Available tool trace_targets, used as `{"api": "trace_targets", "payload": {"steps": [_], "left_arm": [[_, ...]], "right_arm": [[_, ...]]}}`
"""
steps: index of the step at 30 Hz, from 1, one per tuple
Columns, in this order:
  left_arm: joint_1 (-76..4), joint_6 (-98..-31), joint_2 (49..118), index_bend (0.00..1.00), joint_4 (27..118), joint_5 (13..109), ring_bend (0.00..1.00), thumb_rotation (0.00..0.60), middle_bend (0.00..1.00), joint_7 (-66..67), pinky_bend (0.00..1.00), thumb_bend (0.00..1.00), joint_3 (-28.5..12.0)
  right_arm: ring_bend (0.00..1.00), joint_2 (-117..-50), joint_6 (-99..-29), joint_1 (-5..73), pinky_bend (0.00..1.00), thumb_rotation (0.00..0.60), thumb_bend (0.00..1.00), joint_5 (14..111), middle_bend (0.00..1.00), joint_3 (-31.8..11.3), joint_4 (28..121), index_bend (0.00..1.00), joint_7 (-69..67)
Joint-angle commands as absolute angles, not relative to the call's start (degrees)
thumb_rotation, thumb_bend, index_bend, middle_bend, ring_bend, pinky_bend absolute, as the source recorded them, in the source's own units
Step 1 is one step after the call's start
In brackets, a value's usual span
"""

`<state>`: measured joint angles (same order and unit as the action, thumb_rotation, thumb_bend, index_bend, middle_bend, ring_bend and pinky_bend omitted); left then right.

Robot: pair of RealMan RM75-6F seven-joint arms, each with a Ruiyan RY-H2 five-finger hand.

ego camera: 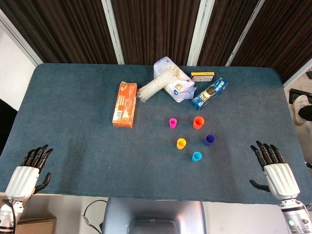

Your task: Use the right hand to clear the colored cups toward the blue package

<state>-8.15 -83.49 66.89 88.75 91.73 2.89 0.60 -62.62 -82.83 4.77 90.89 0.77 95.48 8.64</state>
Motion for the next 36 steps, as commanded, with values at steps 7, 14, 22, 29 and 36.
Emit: {"api": "trace_targets", "payload": {"steps": [7, 14, 22, 29, 36], "left_arm": [[-8.5, -83.2, 67.0, 0.00, 88.4, 91.9, 0.00, 0.600, 0.00, 2.0, 0.10, 0.46, 0.6], [-8.5, -83.2, 66.9, 0.00, 88.3, 91.9, 0.00, 0.600, 0.00, 1.9, 0.10, 0.46, 0.7], [-8.4, -83.3, 66.3, 0.00, 88.2, 91.3, 0.00, 0.600, 0.00, 1.1, 0.10, 0.46, 0.5], [-8.5, -83.1, 66.4, 0.00, 88.1, 91.1, 0.00, 0.600, 0.00, 1.0, 0.10, 0.46, 0.5], [-8.5, -83.0, 66.4, 0.00, 88.3, 91.0, 0.00, 0.600, 0.00, 1.1, 0.10, 0.46, 0.5]], "right_arm": [[0.00, -63.3, -79.2, 8.2, 0.00, 0.600, 0.15, 89.4, 0.00, -1.9, 92.6, 0.00, 5.3], [0.00, -64.3, -62.1, 21.5, 0.00, 0.600, 0.16, 83.1, 0.00, -8.3, 90.6, 0.05, 11.3], [0.00, -71.6, -46.3, 33.1, 0.00, 0.600, 0.27, 73.5, 0.00, -10.9, 81.9, 0.29, 18.3], [0.00, -77.2, -42.5, 36.4, 0.00, 0.600, 0.33, 70.7, 0.00, -9.6, 74.8, 0.39, 19.0], [0.00, -79.3, -42.5, 37.5, 0.00, 0.600, 0.34, 71.6, 0.00, -8.2, 72.7, 0.45, 17.1]]}}
